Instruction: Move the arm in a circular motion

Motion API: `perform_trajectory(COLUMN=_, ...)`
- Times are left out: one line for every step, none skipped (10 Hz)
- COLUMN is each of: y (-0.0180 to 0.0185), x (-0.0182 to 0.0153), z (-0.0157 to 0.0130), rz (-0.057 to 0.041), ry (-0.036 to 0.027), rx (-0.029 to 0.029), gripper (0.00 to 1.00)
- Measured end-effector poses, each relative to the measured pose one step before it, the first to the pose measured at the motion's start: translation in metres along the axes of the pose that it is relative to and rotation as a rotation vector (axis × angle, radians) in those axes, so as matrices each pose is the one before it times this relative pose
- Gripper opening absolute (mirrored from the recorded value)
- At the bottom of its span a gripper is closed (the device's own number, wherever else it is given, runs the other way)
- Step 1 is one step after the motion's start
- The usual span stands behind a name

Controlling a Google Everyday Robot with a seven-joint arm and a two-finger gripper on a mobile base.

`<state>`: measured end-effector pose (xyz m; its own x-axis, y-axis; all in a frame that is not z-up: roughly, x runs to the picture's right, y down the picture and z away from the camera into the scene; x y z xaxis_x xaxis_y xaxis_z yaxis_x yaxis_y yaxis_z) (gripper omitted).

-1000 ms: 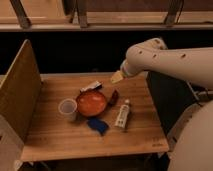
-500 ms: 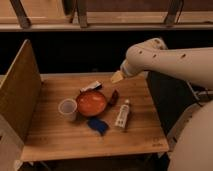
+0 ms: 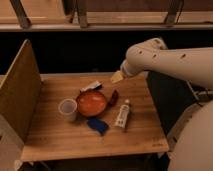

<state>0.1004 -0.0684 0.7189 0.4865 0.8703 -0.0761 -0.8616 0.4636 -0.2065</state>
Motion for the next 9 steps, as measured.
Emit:
perform_trajectory(y=0.00002, x=-0.00002, z=-0.00001, rz=-0.00004, ry=-0.00001, rx=-0.00003, gripper=0.8)
perform_trajectory(y=-0.00002, x=0.00003, z=0.00001, rz=0.00001, ry=0.00003, rx=0.00002, gripper=0.8)
perform_trajectory(y=0.00001, x=-0.00001, z=0.0, rz=-0.00002, ry=-0.00003, rx=-0.00002, gripper=0.8)
perform_trajectory(y=0.00001, x=0.00002, z=0.00002, rz=0.00004, ry=0.00007, rx=-0.00002, gripper=0.8)
perform_trajectory(y=0.00006, x=-0.00022, z=0.00001, rz=-0.00087, ry=-0.00019, rx=0.00025, gripper=0.8)
perform_trajectory(y=-0.00104, x=-0.00283, z=0.00036, rz=-0.00173, ry=-0.00512, rx=0.00401, gripper=0.8)
perform_trajectory(y=0.00031, x=-0.00367, z=0.00094, rz=0.00119, ry=-0.00486, rx=0.00101, gripper=0.8)
perform_trajectory(y=0.00354, x=-0.00727, z=0.00302, rz=0.0006, ry=-0.0056, rx=-0.00562, gripper=0.8)
perform_trajectory(y=0.00601, x=-0.00593, z=0.00347, rz=-0.00304, ry=-0.00041, rx=-0.01557, gripper=0.8)
